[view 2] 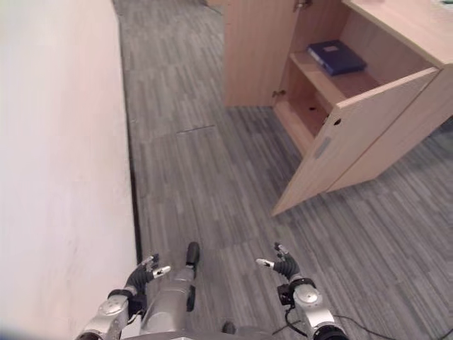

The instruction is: Put the empty folder in the office cabinet

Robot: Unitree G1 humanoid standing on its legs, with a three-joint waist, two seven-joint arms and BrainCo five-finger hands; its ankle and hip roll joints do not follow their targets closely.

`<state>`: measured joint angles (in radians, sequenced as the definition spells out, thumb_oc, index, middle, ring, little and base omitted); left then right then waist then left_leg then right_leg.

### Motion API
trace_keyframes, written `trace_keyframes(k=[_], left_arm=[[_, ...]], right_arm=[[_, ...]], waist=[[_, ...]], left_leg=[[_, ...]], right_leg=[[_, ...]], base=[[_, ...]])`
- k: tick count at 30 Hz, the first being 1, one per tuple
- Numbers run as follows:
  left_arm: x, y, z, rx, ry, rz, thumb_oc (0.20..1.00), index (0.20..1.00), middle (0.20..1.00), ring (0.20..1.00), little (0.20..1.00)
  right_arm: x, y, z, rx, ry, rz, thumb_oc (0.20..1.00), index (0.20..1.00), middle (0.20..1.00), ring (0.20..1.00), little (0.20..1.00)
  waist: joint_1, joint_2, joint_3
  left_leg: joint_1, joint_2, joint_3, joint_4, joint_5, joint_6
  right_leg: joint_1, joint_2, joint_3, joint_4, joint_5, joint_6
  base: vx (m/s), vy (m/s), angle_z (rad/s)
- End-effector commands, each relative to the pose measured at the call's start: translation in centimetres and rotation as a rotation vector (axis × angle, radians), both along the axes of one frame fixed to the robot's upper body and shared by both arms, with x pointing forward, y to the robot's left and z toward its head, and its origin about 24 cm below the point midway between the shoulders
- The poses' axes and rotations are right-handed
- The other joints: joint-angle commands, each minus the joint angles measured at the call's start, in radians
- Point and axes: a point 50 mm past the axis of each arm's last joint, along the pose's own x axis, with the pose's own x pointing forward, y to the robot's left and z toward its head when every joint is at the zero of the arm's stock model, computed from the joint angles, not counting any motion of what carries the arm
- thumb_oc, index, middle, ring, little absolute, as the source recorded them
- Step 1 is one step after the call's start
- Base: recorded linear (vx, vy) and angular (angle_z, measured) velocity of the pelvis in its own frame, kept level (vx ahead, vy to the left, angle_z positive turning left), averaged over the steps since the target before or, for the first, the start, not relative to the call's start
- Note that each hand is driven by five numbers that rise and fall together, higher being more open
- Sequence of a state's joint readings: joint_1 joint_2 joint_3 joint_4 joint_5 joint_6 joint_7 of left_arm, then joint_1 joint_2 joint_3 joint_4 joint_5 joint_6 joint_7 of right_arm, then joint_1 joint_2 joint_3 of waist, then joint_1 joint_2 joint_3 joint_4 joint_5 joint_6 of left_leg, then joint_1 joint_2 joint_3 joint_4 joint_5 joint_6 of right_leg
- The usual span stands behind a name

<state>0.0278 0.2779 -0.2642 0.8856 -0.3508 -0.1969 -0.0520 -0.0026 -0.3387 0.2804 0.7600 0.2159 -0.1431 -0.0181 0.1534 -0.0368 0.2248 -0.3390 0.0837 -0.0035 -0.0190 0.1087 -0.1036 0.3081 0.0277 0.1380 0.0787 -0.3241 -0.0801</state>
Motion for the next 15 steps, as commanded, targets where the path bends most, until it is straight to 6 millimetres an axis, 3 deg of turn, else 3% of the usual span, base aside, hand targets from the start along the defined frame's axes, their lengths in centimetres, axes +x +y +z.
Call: trace_keyframes(k=[1,3,6,7,8,9,10,11,12,13,14,15], left_arm=[[1.6,-0.2,1.3,-0.015,-0.101,0.005,1.0,1.0,1.0,1.0,1.0],[1.5,0.0,1.3,-0.009,-0.103,0.008,1.0,1.0,1.0,1.0,1.0],[1.5,0.3,1.4,0.0,-0.109,0.0,1.0,1.0,1.0,1.0,1.0],[1.4,0.3,1.4,0.006,-0.108,-0.004,1.0,1.0,1.0,1.0,1.0],[1.6,0.4,1.6,0.005,-0.118,-0.012,1.0,1.0,1.0,1.0,1.0],[1.8,0.4,1.7,0.007,-0.122,-0.019,1.0,1.0,1.0,1.0,1.0],[2.1,0.5,1.9,0.014,-0.128,-0.027,1.0,1.0,1.0,1.0,1.0],[2.1,0.5,1.9,0.014,-0.128,-0.027,1.0,1.0,1.0,1.0,1.0],[3.1,0.5,2.5,0.017,-0.158,-0.04,1.0,1.0,1.0,1.0,1.0],[3.0,0.5,2.5,0.017,-0.158,-0.041,1.0,1.0,1.0,1.0,1.0],[3.4,0.4,2.8,0.022,-0.169,-0.053,1.0,1.0,1.0,1.0,1.0],[3.4,0.4,2.8,0.022,-0.169,-0.053,1.0,1.0,1.0,1.0,1.0]], right_arm=[[0.6,0.0,1.0,0.007,-0.063,0.03,1.0,1.0,1.0,1.0,1.0],[0.4,0.1,0.8,0.011,-0.052,0.035,1.0,1.0,1.0,1.0,1.0],[0.2,0.1,0.6,0.01,-0.036,0.046,1.0,1.0,1.0,1.0,1.0],[0.1,0.1,0.5,0.011,-0.032,0.044,1.0,1.0,1.0,1.0,1.0],[0.1,-0.1,0.4,0.01,-0.023,0.04,1.0,1.0,1.0,1.0,1.0],[0.0,-0.2,0.2,0.005,-0.008,0.036,1.0,1.0,1.0,1.0,1.0],[0.2,-0.2,0.0,-0.001,0.002,0.035,1.0,1.0,1.0,1.0,1.0],[0.2,-0.2,0.0,0.0,0.002,0.035,1.0,1.0,1.0,1.0,1.0],[0.6,-0.2,-0.1,-0.015,0.014,0.033,1.0,1.0,1.0,1.0,1.0],[0.5,-0.3,-0.1,-0.015,0.015,0.033,1.0,1.0,1.0,1.0,1.0],[0.4,-0.5,-0.3,-0.02,0.028,0.019,1.0,1.0,1.0,1.0,1.0],[0.3,-0.5,-0.3,-0.02,0.029,0.019,1.0,1.0,1.0,1.0,1.0]], waist=[[0.015,0.002,-0.079],[0.02,-0.021,-0.105],[0.019,-0.055,-0.125],[0.022,-0.067,-0.138],[0.035,-0.087,-0.148],[0.04,-0.092,-0.147],[0.045,-0.087,-0.143],[0.043,-0.089,-0.142],[0.025,-0.024,-0.104],[0.019,-0.036,-0.1],[-0.003,0.022,-0.078],[-0.006,0.017,-0.076]], left_leg=[[-0.084,0.047,0.001,-0.009,0.164,-0.015],[-0.107,0.035,0.006,0.026,0.178,-0.012],[-0.128,-0.003,0.018,0.106,0.168,0.002],[-0.14,-0.019,0.028,0.133,0.148,0.011],[-0.143,-0.046,0.042,0.166,0.092,0.036],[-0.136,-0.056,0.046,0.171,0.065,0.048],[-0.122,-0.061,0.048,0.177,0.039,0.061],[-0.122,-0.064,0.047,0.178,0.039,0.062],[-0.022,-0.056,0.02,0.155,-0.008,0.111],[-0.019,-0.071,0.019,0.159,-0.015,0.11],[0.046,-0.058,-0.009,0.134,-0.026,0.138],[0.047,-0.064,-0.009,0.136,-0.027,0.138]], right_leg=[[0.103,-0.073,0.034,0.013,-0.044,0.135],[0.094,-0.104,0.037,0.007,-0.009,0.164],[0.084,-0.164,0.042,0.024,0.098,0.214],[0.074,-0.182,0.044,0.034,0.163,0.234],[0.056,-0.209,0.059,0.084,0.325,0.275],[0.04,-0.21,0.066,0.121,0.407,0.298],[0.011,-0.203,0.073,0.195,0.495,0.316],[0.012,-0.205,0.07,0.196,0.493,0.316],[-0.127,-0.138,0.04,0.426,0.618,0.335],[-0.124,-0.15,0.031,0.441,0.602,0.333],[-0.196,-0.095,0.006,0.541,0.63,0.329],[-0.195,-0.101,0.003,0.547,0.623,0.329]], base=[[0.32,0.181,-0.54],[0.35,0.176,-0.24],[0.36,0.161,-0.12],[0.44,0.189,-0.09],[0.42,0.195,0.0],[0.43,0.19,-0.11],[0.23,0.096,-0.13],[0.42,0.273,-0.18],[0.32,0.204,-0.02],[0.53,0.354,0.37],[0.24,0.131,0.46],[0.58,0.295,0.42]])
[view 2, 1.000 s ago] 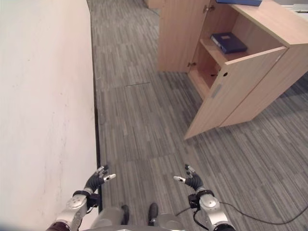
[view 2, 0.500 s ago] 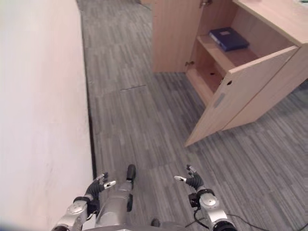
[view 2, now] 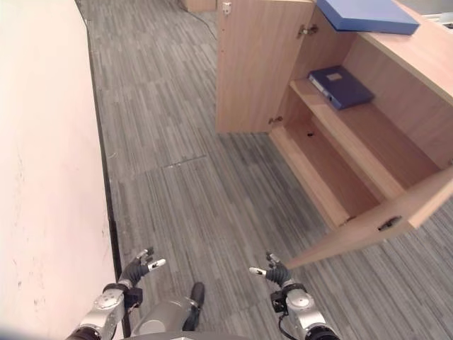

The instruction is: Put the empty folder in the office cabinet

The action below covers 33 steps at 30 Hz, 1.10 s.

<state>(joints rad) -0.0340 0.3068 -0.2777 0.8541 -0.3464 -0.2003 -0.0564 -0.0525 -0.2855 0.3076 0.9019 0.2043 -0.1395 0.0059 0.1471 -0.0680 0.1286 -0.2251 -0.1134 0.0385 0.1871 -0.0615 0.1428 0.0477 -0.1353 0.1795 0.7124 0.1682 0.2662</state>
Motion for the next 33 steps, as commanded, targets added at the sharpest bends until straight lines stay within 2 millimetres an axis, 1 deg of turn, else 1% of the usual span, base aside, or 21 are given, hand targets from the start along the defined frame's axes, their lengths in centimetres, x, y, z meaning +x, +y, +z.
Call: trace_keyframes(k=[1,3,4,5,6,7,9,13,14,18,20,21,22,23,25,26,28,30,31,32,33], left_arm=[[0.6,0.0,1.2,-0.005,-0.085,-0.015,1.0,1.0,1.0,1.0,1.0],[0.7,-0.2,1.2,-0.008,-0.086,-0.014,1.0,1.0,1.0,1.0,1.0],[0.8,-0.3,1.1,-0.012,-0.085,-0.014,1.0,1.0,1.0,1.0,1.0],[0.8,-0.3,1.1,-0.012,-0.085,-0.014,1.0,1.0,1.0,1.0,1.0],[1.2,-0.8,1.2,-0.02,-0.092,-0.016,1.0,1.0,1.0,1.0,1.0],[1.2,-0.8,1.2,-0.019,-0.092,-0.016,1.0,1.0,1.0,1.0,1.0],[1.3,-1.1,1.3,-0.043,-0.102,-0.015,1.0,1.0,1.0,1.0,1.0],[1.5,-1.2,1.8,-0.076,-0.122,-0.011,1.0,1.0,1.0,1.0,1.0],[1.6,-1.2,1.7,-0.082,-0.123,-0.007,1.0,1.0,1.0,1.0,1.0],[1.3,-1.8,1.5,-0.103,-0.116,-0.014,1.0,1.0,1.0,1.0,1.0],[1.1,-2.4,1.2,-0.116,-0.103,-0.035,1.0,1.0,1.0,1.0,1.0],[1.1,-2.4,1.3,-0.116,-0.103,-0.035,1.0,1.0,1.0,1.0,1.0],[1.3,-2.6,1.3,-0.116,-0.108,-0.032,1.0,1.0,1.0,1.0,1.0],[1.5,-2.8,1.4,-0.12,-0.116,-0.021,1.0,1.0,1.0,1.0,1.0],[1.4,-3.2,1.4,-0.131,-0.119,-0.02,1.0,1.0,1.0,1.0,1.0],[1.4,-3.3,1.4,-0.131,-0.118,-0.02,1.0,1.0,1.0,1.0,1.0],[1.4,-3.7,1.3,-0.133,-0.114,-0.041,1.0,1.0,1.0,1.0,1.0],[1.3,-3.7,1.3,-0.133,-0.113,-0.041,1.0,1.0,1.0,1.0,1.0],[0.7,-3.9,0.6,-0.132,-0.082,-0.038,1.0,1.0,1.0,1.0,1.0],[0.5,-3.8,0.6,-0.141,-0.082,-0.019,1.0,1.0,1.0,1.0,1.0],[0.5,-3.6,0.6,-0.139,-0.082,-0.012,1.0,1.0,1.0,1.0,1.0]], right_arm=[[0.3,-2.0,1.0,-0.024,-0.054,-0.045,1.0,1.0,1.0,1.0,1.0],[-0.2,-2.4,0.7,-0.02,-0.038,-0.074,1.0,1.0,1.0,1.0,1.0],[-0.6,-2.7,0.5,-0.022,-0.026,-0.085,1.0,1.0,1.0,1.0,1.0],[-0.6,-2.7,0.5,-0.022,-0.026,-0.085,1.0,1.0,1.0,1.0,1.0],[-4.3,-4.3,-1.5,-0.019,0.122,-0.231,1.0,1.0,1.0,1.0,1.0],[-4.2,-4.3,-1.5,-0.019,0.122,-0.232,1.0,1.0,1.0,1.0,1.0],[-8.6,-5.8,-3.1,-0.024,0.276,-0.408,1.0,1.0,1.0,1.0,1.0],[-16.2,-8.0,-3.9,-0.106,0.523,-0.562,1.0,1.0,1.0,1.0,1.0],[-18.0,-8.5,-3.8,-0.13,0.579,-0.596,1.0,1.0,1.0,1.0,1.0],[-18.8,-9.4,-3.5,-0.122,0.577,-0.674,1.0,1.0,1.0,1.0,1.0],[-18.3,-9.2,-3.5,-0.099,0.559,-0.685,1.0,1.0,1.0,1.0,1.0],[-18.3,-9.2,-3.5,-0.099,0.558,-0.685,1.0,1.0,1.0,1.0,1.0],[-17.4,-8.8,-3.7,-0.093,0.54,-0.649,1.0,1.0,1.0,1.0,1.0],[-16.2,-8.1,-3.9,-0.091,0.523,-0.588,1.0,1.0,1.0,1.0,1.0],[-15.5,-7.7,-3.9,-0.094,0.52,-0.528,1.0,1.0,1.0,1.0,1.0],[-15.6,-7.7,-3.9,-0.094,0.521,-0.528,1.0,1.0,1.0,1.0,1.0],[-15.2,-8.4,-3.6,-0.107,0.501,-0.532,1.0,1.0,1.0,1.0,1.0],[-15.2,-8.5,-3.6,-0.107,0.501,-0.533,1.0,1.0,1.0,1.0,1.0],[-14.3,-9.5,-3.1,-0.13,0.464,-0.55,1.0,1.0,1.0,1.0,1.0],[-13.5,-10.2,-2.8,-0.118,0.427,-0.586,1.0,1.0,1.0,1.0,1.0],[-13.3,-10.5,-2.6,-0.114,0.415,-0.598,1.0,1.0,1.0,1.0,1.0]], waist=[[-0.056,0.076,0.043],[-0.097,0.098,0.068],[-0.116,0.104,0.071],[-0.116,0.104,0.071],[-0.156,0.096,0.073],[-0.158,0.097,0.075],[-0.16,0.087,0.07],[-0.162,0.088,0.038],[-0.172,0.094,0.034],[-0.211,0.115,0.034],[-0.252,0.118,0.053],[-0.251,0.119,0.054],[-0.269,0.109,0.076],[-0.272,0.096,0.086],[-0.265,0.092,0.078],[-0.261,0.091,0.081],[-0.255,0.103,0.07],[-0.254,0.101,0.072],[-0.234,0.118,0.073],[-0.221,0.127,0.08],[-0.216,0.135,0.081]], left_leg=[[0.054,0.108,-0.087,-0.123,0.12,-0.094],[0.134,0.098,-0.087,-0.144,0.105,-0.095],[0.163,0.098,-0.087,-0.155,0.095,-0.104],[0.163,0.098,-0.087,-0.155,0.095,-0.104],[0.212,0.076,-0.079,-0.158,0.061,-0.123],[0.215,0.077,-0.081,-0.157,0.059,-0.123],[0.218,0.071,-0.059,-0.138,0.038,-0.135],[0.241,0.089,0.01,-0.148,0.029,-0.162],[0.258,0.099,0.046,-0.162,0.028,-0.172],[0.291,0.122,0.124,-0.194,0.036,-0.185],[0.263,0.139,0.152,-0.097,0.051,-0.215],[0.262,0.14,0.153,-0.092,0.048,-0.216],[0.206,0.165,0.149,0.055,0.102,-0.248],[0.165,0.168,0.114,0.133,0.139,-0.262],[0.148,0.216,0.081,0.088,0.126,-0.249],[0.154,0.216,0.085,0.087,0.124,-0.248],[0.158,0.274,-0.022,-0.087,0.154,-0.251],[0.167,0.272,-0.02,-0.095,0.156,-0.251],[0.116,0.314,-0.173,-0.225,0.236,-0.28],[0.074,0.331,-0.276,-0.235,0.251,-0.295],[0.071,0.341,-0.303,-0.222,0.257,-0.308]], right_leg=[[-0.068,0.077,-0.085,0.011,-0.015,-0.05],[-0.157,0.042,-0.174,-0.026,-0.105,-0.075],[-0.175,0.025,-0.236,-0.113,-0.16,-0.094],[-0.175,0.025,-0.236,-0.113,-0.16,-0.094],[-0.194,0.003,-0.338,-0.286,-0.189,-0.098],[-0.189,0.004,-0.341,-0.288,-0.19,-0.099],[-0.128,-0.007,-0.384,-0.38,-0.202,-0.094],[-0.025,0.009,-0.402,-0.551,-0.248,-0.132],[0.005,0.024,-0.383,-0.606,-0.249,-0.135],[0.024,0.042,-0.32,-0.665,-0.238,-0.137],[0.044,0.042,-0.273,-0.69,-0.234,-0.154],[0.045,0.043,-0.272,-0.691,-0.234,-0.154],[0.044,0.048,-0.217,-0.699,-0.225,-0.173],[0.041,0.052,-0.151,-0.716,-0.219,-0.182],[0.05,0.041,-0.073,-0.723,-0.223,-0.174],[0.053,0.04,-0.069,-0.722,-0.225,-0.174],[0.056,0.041,-0.006,-0.72,-0.249,-0.163],[0.06,0.04,-0.005,-0.719,-0.253,-0.163],[0.09,0.032,0.091,-0.701,-0.298,-0.156],[0.108,0.023,0.184,-0.664,-0.342,-0.151],[0.11,0.018,0.214,-0.635,-0.366,-0.149]], base=[[0.5,0.189,0.31],[0.53,0.154,0.63],[0.29,0.034,0.57],[0.4,-0.015,0.5],[0.26,-0.015,0.43],[0.31,-0.03,0.56],[0.1,-0.028,0.39],[0.07,-0.078,-0.47],[0.0,-0.103,-1.24],[-0.02,-0.066,-1.32],[-0.05,-0.057,-1.31],[-0.07,-0.074,-1.04],[-0.04,-0.095,-0.98],[-0.01,-0.082,-0.48],[0.12,0.063,-1.35],[0.21,0.165,-2.06],[0.19,0.151,-1.22],[0.19,0.145,-0.92],[0.48,0.506,-0.53],[0.58,0.675,-0.55],[0.35,0.564,-1.57]])
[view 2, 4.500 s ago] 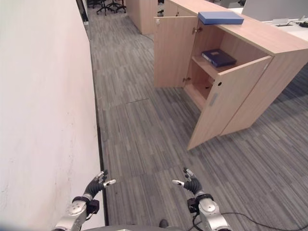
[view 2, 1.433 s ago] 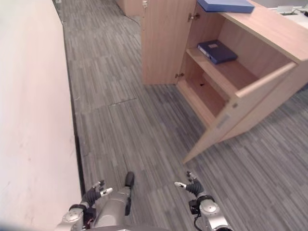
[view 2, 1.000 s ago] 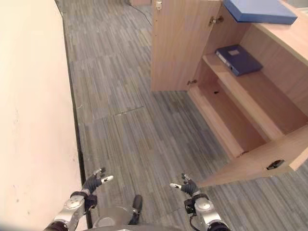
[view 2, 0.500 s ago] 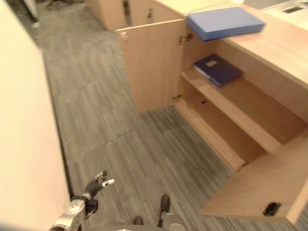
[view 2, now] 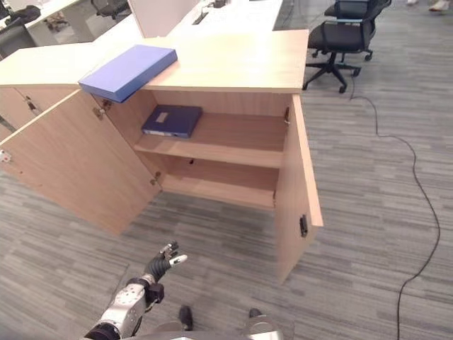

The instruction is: Put the empty folder in the office cabinet

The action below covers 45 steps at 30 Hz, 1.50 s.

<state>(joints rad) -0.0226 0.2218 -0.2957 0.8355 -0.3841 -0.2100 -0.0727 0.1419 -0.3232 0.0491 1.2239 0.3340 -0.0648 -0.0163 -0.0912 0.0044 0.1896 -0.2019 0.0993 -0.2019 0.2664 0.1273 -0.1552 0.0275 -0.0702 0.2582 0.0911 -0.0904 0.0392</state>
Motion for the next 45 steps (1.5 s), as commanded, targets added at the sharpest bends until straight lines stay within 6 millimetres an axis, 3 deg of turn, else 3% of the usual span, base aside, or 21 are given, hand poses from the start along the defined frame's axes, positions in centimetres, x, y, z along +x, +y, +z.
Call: trace_keyframes(k=[1,3,5,7,9,11,13,14,17,18,21,22,23,29,32,34,35,36,39,40,45], left_arm=[[0.7,-0.2,1.0,-0.012,-0.07,0.0,1.0,1.0,1.0,1.0,1.0],[1.1,-0.2,1.2,-0.002,-0.08,-0.015,1.0,1.0,1.0,1.0,1.0],[1.3,-0.2,1.3,0.002,-0.087,-0.026,1.0,1.0,1.0,1.0,1.0],[2.3,0.2,2.3,0.023,-0.134,-0.068,1.0,1.0,1.0,1.0,1.0],[2.8,0.7,2.8,0.042,-0.153,-0.082,1.0,1.0,1.0,1.0,1.0],[3.5,1.7,3.8,0.069,-0.194,-0.073,1.0,1.0,1.0,1.0,1.0],[3.8,2.2,4.4,0.079,-0.219,-0.075,1.0,1.0,1.0,1.0,1.0],[3.8,2.4,4.5,0.085,-0.224,-0.073,1.0,1.0,1.0,1.0,1.0],[3.5,2.6,4.1,0.085,-0.202,-0.058,1.0,1.0,1.0,1.0,1.0],[3.4,2.8,4.0,0.092,-0.198,-0.045,1.0,1.0,1.0,1.0,1.0],[3.5,2.7,4.0,0.099,-0.195,-0.044,1.0,1.0,1.0,1.0,1.0],[3.5,2.7,4.0,0.099,-0.195,-0.044,1.0,1.0,1.0,1.0,1.0],[3.4,2.3,3.8,0.097,-0.19,-0.069,1.0,1.0,1.0,1.0,1.0],[3.0,1.6,3.6,0.066,-0.19,-0.072,1.0,1.0,1.0,1.0,1.0],[3.1,1.3,3.6,0.053,-0.197,-0.055,1.0,1.0,1.0,1.0,1.0],[2.9,1.2,3.3,0.047,-0.184,-0.032,1.0,1.0,1.0,1.0,1.0],[2.7,1.2,3.1,0.046,-0.173,-0.026,1.0,1.0,1.0,1.0,1.0],[2.4,1.3,2.9,0.054,-0.162,-0.036,1.0,1.0,1.0,1.0,1.0],[2.3,1.2,2.9,0.058,-0.158,-0.044,1.0,1.0,1.0,1.0,1.0],[1.7,1.2,2.6,0.061,-0.144,-0.05,1.0,1.0,1.0,1.0,1.0],[1.5,1.8,2.5,0.08,-0.135,-0.05,1.0,1.0,1.0,1.0,1.0]], right_arm=[[1.5,-3.0,1.2,-0.071,-0.045,-0.063,1.0,1.0,1.0,1.0,1.0],[1.9,-2.2,1.0,-0.032,-0.084,-0.094,1.0,1.0,1.0,1.0,1.0],[2.1,-2.1,1.0,-0.029,-0.093,-0.099,1.0,1.0,1.0,1.0,1.0],[3.3,-1.2,0.9,0.001,-0.139,-0.09,1.0,1.0,1.0,1.0,1.0],[4.5,-0.2,0.8,0.028,-0.184,-0.074,1.0,1.0,1.0,1.0,1.0],[6.7,1.1,1.1,0.053,-0.251,-0.015,1.0,1.0,1.0,1.0,1.0],[8.3,1.9,1.6,0.064,-0.312,0.041,1.0,1.0,1.0,1.0,1.0],[9.0,2.1,1.9,0.066,-0.349,0.062,1.0,1.0,1.0,1.0,1.0],[9.3,2.7,2.0,0.091,-0.375,0.068,1.0,1.0,1.0,1.0,1.0],[9.6,3.0,2.1,0.095,-0.384,0.087,1.0,1.0,1.0,1.0,1.0],[10.7,3.8,2.5,0.099,-0.416,0.143,1.0,1.0,1.0,1.0,1.0],[10.7,3.8,2.5,0.099,-0.415,0.143,1.0,1.0,1.0,1.0,1.0],[10.5,4.2,2.5,0.112,-0.42,0.16,1.0,1.0,1.0,1.0,1.0],[10.2,4.2,2.9,0.115,-0.446,0.214,1.0,1.0,1.0,1.0,1.0],[10.8,4.1,3.5,0.099,-0.466,0.281,1.0,1.0,1.0,1.0,1.0],[11.2,4.2,3.7,0.095,-0.469,0.319,1.0,1.0,1.0,1.0,1.0],[11.2,4.1,3.7,0.091,-0.462,0.325,1.0,1.0,1.0,1.0,1.0],[11.6,4.0,4.0,0.076,-0.479,0.331,1.0,1.0,1.0,1.0,1.0],[11.8,3.8,4.1,0.067,-0.482,0.331,1.0,1.0,1.0,1.0,1.0],[12.2,3.9,4.3,0.064,-0.486,0.352,1.0,1.0,1.0,1.0,1.0],[12.5,4.8,4.2,0.088,-0.499,0.346,1.0,1.0,1.0,1.0,1.0]], waist=[[0.022,0.065,0.018],[0.01,0.07,-0.009],[0.01,0.061,-0.015],[0.013,0.029,-0.025],[0.021,0.007,-0.035],[0.03,-0.007,-0.016],[0.034,0.003,-0.004],[0.035,0.006,-0.001],[0.021,0.019,0.014],[0.024,0.018,0.023],[0.031,0.005,0.03],[0.029,0.006,0.031],[0.019,0.0,0.03],[0.007,-0.014,0.025],[0.028,-0.026,0.049],[0.048,-0.041,0.051],[0.053,-0.043,0.043],[0.071,-0.032,0.029],[0.086,-0.029,0.03],[0.103,-0.018,0.009],[0.097,-0.025,-0.023]], left_leg=[[0.04,0.133,-0.061,-0.291,0.07,-0.015],[0.056,0.152,0.013,-0.298,0.066,-0.039],[0.057,0.142,0.019,-0.296,0.056,-0.037],[0.03,0.109,0.066,-0.226,0.005,-0.03],[0.026,0.085,0.107,-0.192,-0.044,-0.004],[0.063,0.071,0.157,-0.193,-0.085,0.028],[0.077,0.065,0.178,-0.203,-0.096,0.046],[0.082,0.05,0.189,-0.203,-0.102,0.061],[0.134,-0.009,0.202,-0.224,-0.116,0.102],[0.155,-0.03,0.214,-0.239,-0.119,0.111],[0.201,-0.08,0.241,-0.289,-0.121,0.123],[0.204,-0.079,0.239,-0.291,-0.121,0.123],[0.228,-0.107,0.263,-0.282,-0.147,0.125],[0.202,-0.109,0.307,-0.104,-0.195,0.074],[0.077,-0.115,0.275,0.146,-0.101,0.029],[0.027,-0.078,0.253,0.142,-0.119,0.04],[0.022,-0.043,0.261,0.085,-0.136,0.046],[0.035,0.013,0.255,-0.079,-0.103,0.051],[0.041,0.01,0.237,-0.163,-0.067,0.051],[0.045,-0.004,0.191,-0.275,-0.04,0.048],[0.112,-0.038,0.194,-0.318,-0.036,0.064]], right_leg=[[0.136,-0.055,0.146,-0.008,-0.117,0.084],[0.144,-0.113,0.152,-0.002,-0.129,0.117],[0.142,-0.134,0.147,-0.003,-0.123,0.13],[0.136,-0.202,0.13,0.004,-0.085,0.172],[0.096,-0.239,0.104,0.044,-0.023,0.193],[0.005,-0.246,0.035,0.137,0.164,0.185],[-0.029,-0.251,-0.074,0.187,0.183,0.164],[-0.04,-0.227,-0.112,0.218,0.174,0.162],[-0.112,-0.05,-0.126,0.285,0.056,0.151],[-0.134,-0.011,-0.174,0.266,0.031,0.144],[-0.158,0.03,-0.363,0.176,0.019,0.105],[-0.155,0.031,-0.366,0.175,0.017,0.105],[-0.152,0.027,-0.425,0.115,0.024,0.086],[-0.047,0.008,-0.395,0.0,0.033,0.04],[-0.013,0.011,-0.352,-0.025,0.037,0.015],[0.029,-0.014,-0.317,-0.061,0.029,0.029],[0.039,-0.03,-0.321,-0.071,0.026,0.041],[0.066,-0.028,-0.32,-0.099,0.015,0.059],[0.095,-0.023,-0.31,-0.121,0.006,0.062],[0.119,-0.019,-0.287,-0.139,-0.008,0.069],[0.108,-0.057,-0.25,-0.1,-0.01,0.098]], base=[[0.25,0.551,-2.04],[0.23,0.677,-0.92],[0.11,0.406,-0.14],[0.12,0.47,0.35],[0.14,0.417,0.21],[0.08,0.381,-0.2],[0.02,0.399,-0.39],[0.06,0.495,-0.1],[0.11,0.454,0.02],[0.1,0.327,-0.2],[0.09,0.18,-0.08],[0.15,0.142,-0.2],[0.12,0.089,-0.08],[0.09,0.039,0.16],[0.08,0.033,-0.2],[0.19,0.139,-0.43],[0.3,0.208,-0.26],[0.3,0.203,-0.27],[0.25,0.145,-0.21],[0.28,0.185,-0.3],[0.22,0.195,-0.42]])
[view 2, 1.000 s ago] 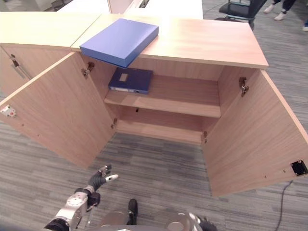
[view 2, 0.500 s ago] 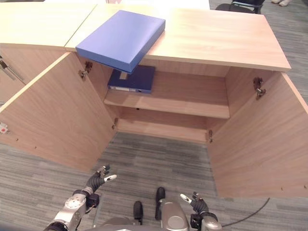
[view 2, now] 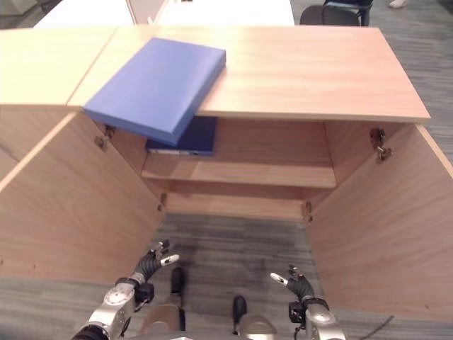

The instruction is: Put the empty folder in the office cabinet

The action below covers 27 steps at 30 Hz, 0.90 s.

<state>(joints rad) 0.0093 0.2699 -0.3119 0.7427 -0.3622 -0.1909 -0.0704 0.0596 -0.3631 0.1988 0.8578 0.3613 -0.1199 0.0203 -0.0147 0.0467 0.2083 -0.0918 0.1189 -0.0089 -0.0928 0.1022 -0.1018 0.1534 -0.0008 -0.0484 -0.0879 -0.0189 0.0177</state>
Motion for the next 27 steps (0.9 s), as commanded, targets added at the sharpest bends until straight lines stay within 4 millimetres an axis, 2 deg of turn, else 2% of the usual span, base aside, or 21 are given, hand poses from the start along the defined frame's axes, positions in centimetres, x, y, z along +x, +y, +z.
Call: trace_keyframes(k=[1,3,5,7,8,9,10,11,13,14,16,18,20,23,27], left_arm=[[1.4,1.2,1.7,0.041,-0.103,-0.009,1.0,1.0,1.0,1.0,1.0],[2.2,2.2,2.7,0.063,-0.142,0.0,1.0,1.0,1.0,1.0,1.0],[2.2,2.4,2.7,0.069,-0.146,0.005,1.0,1.0,1.0,1.0,1.0],[2.4,2.8,2.8,0.082,-0.147,0.017,1.0,1.0,1.0,1.0,1.0],[2.4,2.8,2.8,0.083,-0.148,0.018,1.0,1.0,1.0,1.0,1.0],[2.4,3.1,3.0,0.081,-0.157,0.038,1.0,1.0,1.0,1.0,1.0],[2.3,3.1,3.0,0.081,-0.156,0.038,1.0,1.0,1.0,1.0,1.0],[2.3,3.1,2.9,0.078,-0.155,0.04,1.0,1.0,1.0,1.0,1.0],[2.4,3.0,2.8,0.079,-0.151,0.038,1.0,1.0,1.0,1.0,1.0],[2.4,2.8,2.7,0.081,-0.146,0.034,1.0,1.0,1.0,1.0,1.0],[2.5,2.7,2.7,0.085,-0.148,0.028,1.0,1.0,1.0,1.0,1.0],[2.2,2.8,2.6,0.083,-0.145,0.037,1.0,1.0,1.0,1.0,1.0],[1.7,2.8,2.4,0.07,-0.138,0.042,1.0,1.0,1.0,1.0,1.0],[1.3,2.5,2.1,0.054,-0.126,0.052,1.0,1.0,1.0,1.0,1.0],[0.9,1.8,1.6,0.023,-0.102,0.06,1.0,1.0,1.0,1.0,1.0]], right_arm=[[1.2,2.0,0.4,0.028,-0.063,0.063,1.0,1.0,1.0,1.0,1.0],[3.1,4.1,1.1,0.075,-0.122,0.112,1.0,1.0,1.0,1.0,1.0],[3.6,4.5,1.3,0.079,-0.134,0.129,1.0,1.0,1.0,1.0,1.0],[4.4,5.4,1.7,0.096,-0.167,0.156,1.0,1.0,1.0,1.0,1.0],[4.4,5.4,1.7,0.096,-0.167,0.157,1.0,1.0,1.0,1.0,1.0],[4.9,5.8,2.1,0.088,-0.186,0.185,1.0,1.0,1.0,1.0,1.0],[4.9,5.8,2.1,0.087,-0.186,0.185,1.0,1.0,1.0,1.0,1.0],[4.9,5.7,2.2,0.081,-0.187,0.192,1.0,1.0,1.0,1.0,1.0],[5.0,5.5,2.2,0.065,-0.185,0.194,1.0,1.0,1.0,1.0,1.0],[4.9,5.4,2.1,0.064,-0.177,0.187,1.0,1.0,1.0,1.0,1.0],[4.5,5.1,2.0,0.072,-0.174,0.173,1.0,1.0,1.0,1.0,1.0],[4.0,4.8,1.8,0.066,-0.161,0.167,1.0,1.0,1.0,1.0,1.0],[3.1,4.2,1.5,0.057,-0.135,0.172,1.0,1.0,1.0,1.0,1.0],[3.0,4.0,1.5,0.047,-0.129,0.189,1.0,1.0,1.0,1.0,1.0],[3.3,3.6,2.0,0.028,-0.149,0.206,1.0,1.0,1.0,1.0,1.0]], waist=[[0.022,-0.068,-0.042],[0.034,-0.071,-0.015],[0.039,-0.068,-0.006],[0.039,-0.059,0.014],[0.04,-0.06,0.014],[0.043,-0.056,0.021],[0.041,-0.055,0.023],[0.04,-0.052,0.024],[0.023,-0.042,0.029],[0.008,-0.044,0.032],[-0.005,-0.053,0.026],[-0.002,-0.057,0.006],[0.0,-0.05,-0.016],[0.001,-0.042,-0.027],[0.012,-0.017,-0.036]], left_leg=[[0.003,-0.058,0.002,0.041,-0.011,0.011],[0.023,-0.073,0.042,0.046,-0.036,0.055],[0.026,-0.073,0.05,0.053,-0.044,0.063],[0.044,-0.07,0.065,0.057,-0.061,0.072],[0.044,-0.07,0.066,0.057,-0.061,0.072],[0.065,-0.064,0.083,0.063,-0.09,0.064],[0.066,-0.063,0.081,0.064,-0.091,0.064],[0.071,-0.057,0.082,0.069,-0.1,0.059],[0.083,-0.045,0.074,0.077,-0.118,0.047],[0.086,-0.047,0.064,0.089,-0.123,0.043],[0.091,-0.059,0.062,0.101,-0.133,0.038],[0.107,-0.056,0.065,0.085,-0.13,0.03],[0.132,-0.038,0.06,0.055,-0.116,0.014],[0.146,-0.014,0.055,0.042,-0.104,-0.003],[0.157,0.057,0.06,0.02,-0.047,-0.054]], right_leg=[[-0.019,-0.127,0.058,0.08,-0.083,0.12],[-0.108,-0.135,0.081,0.248,-0.087,0.154],[-0.137,-0.135,0.073,0.305,-0.087,0.165],[-0.195,-0.143,0.039,0.387,-0.055,0.19],[-0.197,-0.144,0.041,0.39,-0.056,0.191],[-0.218,-0.205,-0.047,0.303,-0.011,0.189],[-0.214,-0.204,-0.05,0.3,-0.011,0.189],[-0.22,-0.223,-0.072,0.258,0.007,0.18],[-0.258,-0.256,-0.063,0.21,0.041,0.184],[-0.268,-0.269,-0.031,0.189,0.063,0.193],[-0.246,-0.279,0.024,0.157,0.083,0.204],[-0.224,-0.285,0.032,0.136,0.091,0.211],[-0.187,-0.275,-0.002,0.1,0.086,0.204],[-0.151,-0.256,-0.026,0.065,0.08,0.196],[-0.087,-0.193,-0.071,0.011,0.042,0.171]], base=[[0.08,0.184,-0.14],[0.03,0.235,-0.12],[0.0,0.115,-0.12],[0.01,0.1,-0.37],[0.11,-0.019,-0.31],[0.1,-0.055,-0.33],[0.15,-0.096,-0.53],[0.1,-0.084,-0.51],[0.15,-0.118,-0.1],[0.14,-0.123,0.21],[0.11,-0.125,0.31],[0.12,-0.156,0.53],[0.15,-0.249,0.17],[0.08,-0.215,-0.02],[0.03,-0.261,0.15]])
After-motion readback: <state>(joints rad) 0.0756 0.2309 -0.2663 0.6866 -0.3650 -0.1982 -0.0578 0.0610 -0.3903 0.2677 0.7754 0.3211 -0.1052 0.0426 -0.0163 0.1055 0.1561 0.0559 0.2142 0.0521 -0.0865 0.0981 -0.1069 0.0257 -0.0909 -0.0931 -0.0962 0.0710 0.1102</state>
